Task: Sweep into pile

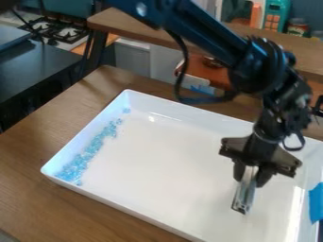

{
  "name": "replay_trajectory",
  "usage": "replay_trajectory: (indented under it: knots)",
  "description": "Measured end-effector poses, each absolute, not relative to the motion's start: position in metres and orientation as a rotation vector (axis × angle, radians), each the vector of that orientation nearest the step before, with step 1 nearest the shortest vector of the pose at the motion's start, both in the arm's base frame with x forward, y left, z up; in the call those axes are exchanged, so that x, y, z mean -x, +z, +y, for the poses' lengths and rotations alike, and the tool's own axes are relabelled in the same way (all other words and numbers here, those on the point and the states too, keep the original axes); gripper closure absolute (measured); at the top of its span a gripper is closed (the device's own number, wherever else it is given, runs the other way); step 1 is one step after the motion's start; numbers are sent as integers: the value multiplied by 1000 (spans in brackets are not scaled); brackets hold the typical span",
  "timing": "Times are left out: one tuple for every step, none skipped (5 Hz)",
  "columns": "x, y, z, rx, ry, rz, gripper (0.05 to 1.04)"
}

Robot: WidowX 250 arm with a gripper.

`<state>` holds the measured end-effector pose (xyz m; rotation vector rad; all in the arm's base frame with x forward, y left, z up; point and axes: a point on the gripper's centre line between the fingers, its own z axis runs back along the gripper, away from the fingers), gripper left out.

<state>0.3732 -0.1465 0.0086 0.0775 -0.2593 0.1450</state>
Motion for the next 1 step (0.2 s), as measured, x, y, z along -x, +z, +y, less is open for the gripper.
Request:
replay_trajectory:
  knots:
    - [-377, -11, -157, -73, 134, -253, 640]
